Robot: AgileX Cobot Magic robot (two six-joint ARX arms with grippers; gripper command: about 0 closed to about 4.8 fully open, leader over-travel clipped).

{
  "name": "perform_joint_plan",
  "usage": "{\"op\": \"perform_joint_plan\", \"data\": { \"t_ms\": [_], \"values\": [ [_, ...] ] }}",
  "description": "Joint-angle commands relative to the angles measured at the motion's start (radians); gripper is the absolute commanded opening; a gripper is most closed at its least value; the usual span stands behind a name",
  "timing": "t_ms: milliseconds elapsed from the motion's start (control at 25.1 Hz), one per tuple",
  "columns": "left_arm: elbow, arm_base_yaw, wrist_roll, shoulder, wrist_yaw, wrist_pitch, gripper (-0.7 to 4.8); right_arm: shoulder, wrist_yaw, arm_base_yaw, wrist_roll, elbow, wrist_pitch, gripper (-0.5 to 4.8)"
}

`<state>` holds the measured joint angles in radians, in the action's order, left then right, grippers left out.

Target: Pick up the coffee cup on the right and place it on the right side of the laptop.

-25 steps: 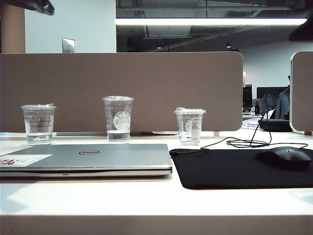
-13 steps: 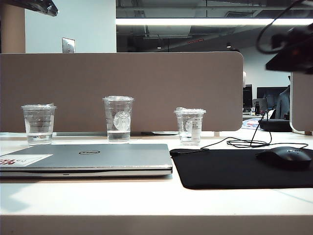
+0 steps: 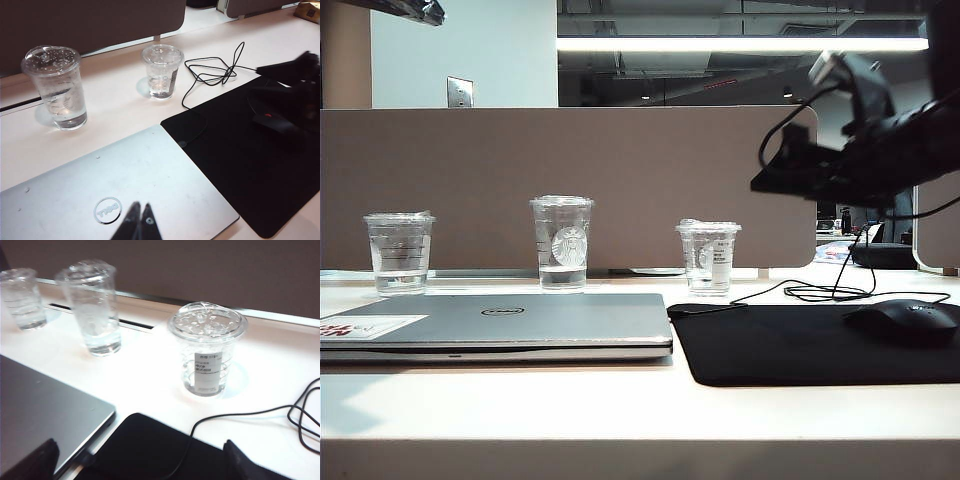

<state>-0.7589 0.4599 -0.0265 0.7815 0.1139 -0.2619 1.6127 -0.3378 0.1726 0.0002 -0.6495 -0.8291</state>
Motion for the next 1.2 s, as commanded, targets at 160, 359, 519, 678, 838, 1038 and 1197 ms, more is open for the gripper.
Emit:
{"op": "perform_joint_plan", "data": {
  "t_ms": [160, 359, 519, 678, 838, 1038, 1197],
  "values": [
    [-0.008, 0.000, 0.001, -0.002, 0.019, 0.016, -0.05, 0.162, -0.006, 0.001, 0.000, -0.166, -0.021, 4.79],
    [-0.008, 0.000, 0.001, -0.002, 0.050, 0.015, -0.06, 0.306, -0.006, 0.002, 0.000, -0.317, -0.021, 4.79],
    [-0.008, 0.000, 0.002, -0.002, 0.049, 0.015, -0.05, 0.393, -0.005, 0.001, 0.000, -0.407, -0.020, 4.79],
    [-0.008, 0.000, 0.014, -0.002, 0.050, 0.015, -0.05, 0.488, -0.005, 0.001, 0.000, -0.499, -0.019, 4.79],
    [-0.008, 0.000, 0.027, -0.002, 0.051, 0.016, -0.05, 0.541, -0.005, 0.001, 0.000, -0.551, -0.013, 4.79],
    [-0.008, 0.000, 0.027, -0.002, 0.051, 0.015, -0.05, 0.591, -0.005, 0.002, 0.000, -0.608, -0.011, 4.79],
    [-0.008, 0.000, 0.027, -0.002, 0.051, 0.015, -0.05, 0.620, -0.005, 0.002, 0.000, -0.643, -0.003, 4.79]
  ]
}}
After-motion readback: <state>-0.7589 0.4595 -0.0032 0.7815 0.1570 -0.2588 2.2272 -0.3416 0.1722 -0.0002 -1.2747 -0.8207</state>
